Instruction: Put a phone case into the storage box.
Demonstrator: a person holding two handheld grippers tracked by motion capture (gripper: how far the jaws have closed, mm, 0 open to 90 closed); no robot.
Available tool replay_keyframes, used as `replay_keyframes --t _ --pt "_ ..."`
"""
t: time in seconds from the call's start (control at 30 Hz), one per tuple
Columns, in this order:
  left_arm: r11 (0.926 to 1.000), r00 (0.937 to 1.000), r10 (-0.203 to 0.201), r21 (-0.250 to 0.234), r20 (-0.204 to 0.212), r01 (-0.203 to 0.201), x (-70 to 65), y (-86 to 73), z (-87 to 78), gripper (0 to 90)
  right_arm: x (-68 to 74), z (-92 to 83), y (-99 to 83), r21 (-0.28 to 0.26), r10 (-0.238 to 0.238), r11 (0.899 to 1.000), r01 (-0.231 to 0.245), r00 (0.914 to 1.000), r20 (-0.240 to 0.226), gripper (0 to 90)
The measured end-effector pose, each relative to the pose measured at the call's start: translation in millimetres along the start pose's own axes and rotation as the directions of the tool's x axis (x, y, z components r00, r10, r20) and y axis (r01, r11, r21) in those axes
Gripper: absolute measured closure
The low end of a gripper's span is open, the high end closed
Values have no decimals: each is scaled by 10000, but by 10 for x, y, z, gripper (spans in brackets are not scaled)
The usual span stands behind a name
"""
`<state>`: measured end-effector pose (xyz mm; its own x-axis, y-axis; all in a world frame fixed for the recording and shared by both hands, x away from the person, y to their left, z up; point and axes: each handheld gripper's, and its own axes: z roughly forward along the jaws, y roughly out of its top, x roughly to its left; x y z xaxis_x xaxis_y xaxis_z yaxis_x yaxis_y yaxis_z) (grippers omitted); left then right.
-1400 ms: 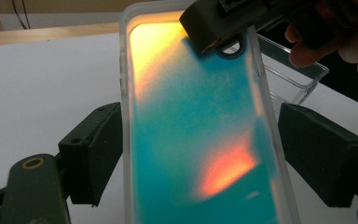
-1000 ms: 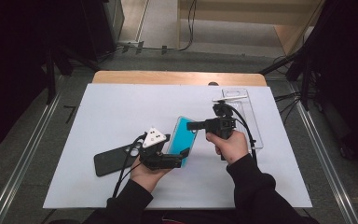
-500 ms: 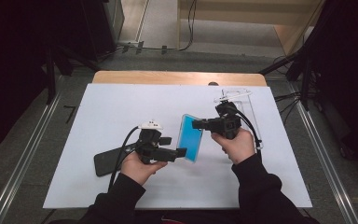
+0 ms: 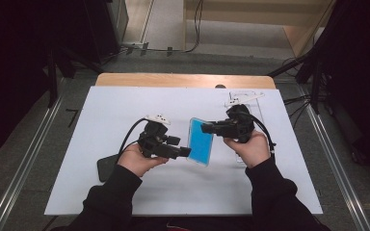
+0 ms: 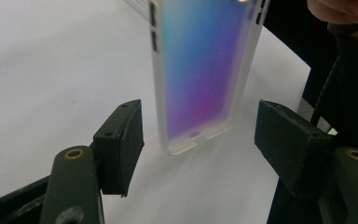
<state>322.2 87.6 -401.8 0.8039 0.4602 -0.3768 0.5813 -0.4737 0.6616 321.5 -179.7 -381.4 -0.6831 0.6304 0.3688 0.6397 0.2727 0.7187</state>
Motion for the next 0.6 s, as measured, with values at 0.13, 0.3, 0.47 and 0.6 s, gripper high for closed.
replay_keyframes --t 0.13,0.3,0.47,0.6 --pt "9992 9991 388 -65 180 -387 40 90 -47 322 0 -39 0 35 -580 9983 581 9982 -151 768" --pt "9956 9951 936 6 310 -937 42 176 -53 318 -26 -70 -1 61 -744 9972 747 9963 -421 768" --pt "9951 9935 971 154 597 -981 86 197 -52 319 -19 -83 -4 117 -1174 9929 1184 9909 -661 768" --pt "9918 9875 1207 287 1014 -1242 93 185 -65 322 11 -86 -9 210 -1746 9838 1778 9789 -1062 768"
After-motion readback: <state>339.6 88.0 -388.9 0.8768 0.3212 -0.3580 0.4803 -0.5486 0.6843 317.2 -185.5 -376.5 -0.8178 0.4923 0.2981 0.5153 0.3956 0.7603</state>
